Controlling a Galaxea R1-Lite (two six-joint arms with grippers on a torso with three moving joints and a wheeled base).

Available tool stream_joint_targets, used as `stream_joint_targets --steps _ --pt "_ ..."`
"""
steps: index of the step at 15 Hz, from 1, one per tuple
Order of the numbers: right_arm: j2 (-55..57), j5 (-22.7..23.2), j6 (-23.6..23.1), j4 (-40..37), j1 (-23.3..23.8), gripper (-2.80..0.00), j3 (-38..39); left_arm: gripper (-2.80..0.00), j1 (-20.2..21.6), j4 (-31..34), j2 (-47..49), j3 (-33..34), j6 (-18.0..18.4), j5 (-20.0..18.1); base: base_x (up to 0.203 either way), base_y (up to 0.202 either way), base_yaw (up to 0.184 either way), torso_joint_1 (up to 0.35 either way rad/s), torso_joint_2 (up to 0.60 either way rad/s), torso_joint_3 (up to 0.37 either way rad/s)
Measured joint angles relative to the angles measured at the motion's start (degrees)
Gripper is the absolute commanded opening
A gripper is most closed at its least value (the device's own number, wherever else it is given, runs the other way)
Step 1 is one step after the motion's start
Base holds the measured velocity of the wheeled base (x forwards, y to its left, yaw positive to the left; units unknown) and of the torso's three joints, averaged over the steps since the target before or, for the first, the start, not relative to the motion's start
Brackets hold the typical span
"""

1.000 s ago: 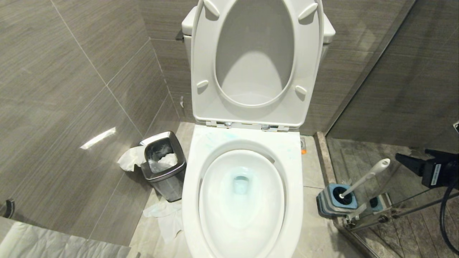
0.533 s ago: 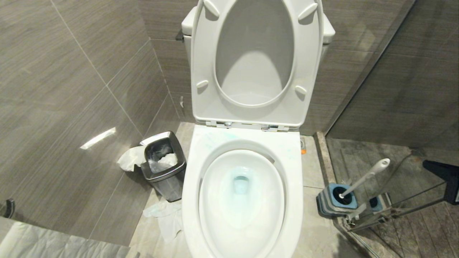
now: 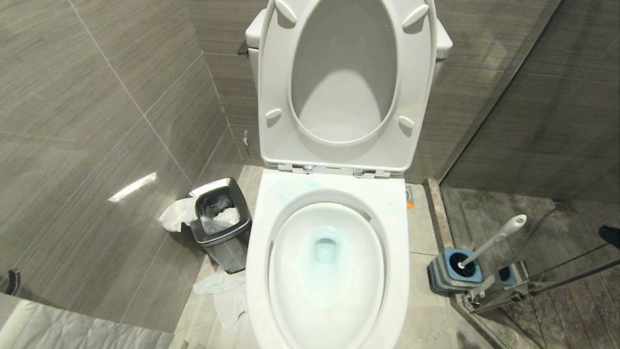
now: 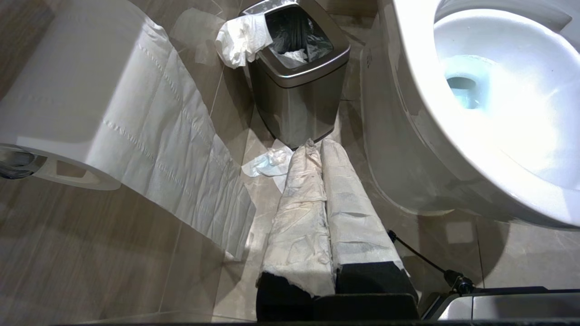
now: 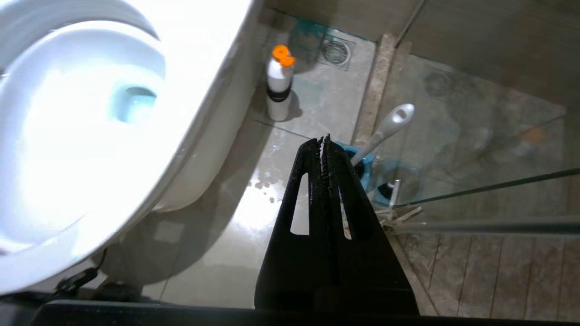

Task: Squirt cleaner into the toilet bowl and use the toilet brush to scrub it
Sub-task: Flush the toilet

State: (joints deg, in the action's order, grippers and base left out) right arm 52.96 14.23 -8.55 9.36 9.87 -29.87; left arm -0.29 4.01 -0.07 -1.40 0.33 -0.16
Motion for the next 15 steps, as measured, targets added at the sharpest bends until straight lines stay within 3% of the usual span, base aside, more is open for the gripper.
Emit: stream_joint_targets --steps 6,15 --pt "-14.0 0.8 -1.8 -7.2 -3.5 -2.80 3.3 -2.80 0.0 0.0 0.0 0.0 0.0 0.0 0.000 0.000 0.000 0.000 0.00 0.000" --pt "-33.6 0.5 -0.8 -8.0 -6.5 -2.80 9.6 -2.80 0.0 0.0 0.0 0.0 0.0 0.0 0.000 0.000 0.000 0.000 0.00 0.000"
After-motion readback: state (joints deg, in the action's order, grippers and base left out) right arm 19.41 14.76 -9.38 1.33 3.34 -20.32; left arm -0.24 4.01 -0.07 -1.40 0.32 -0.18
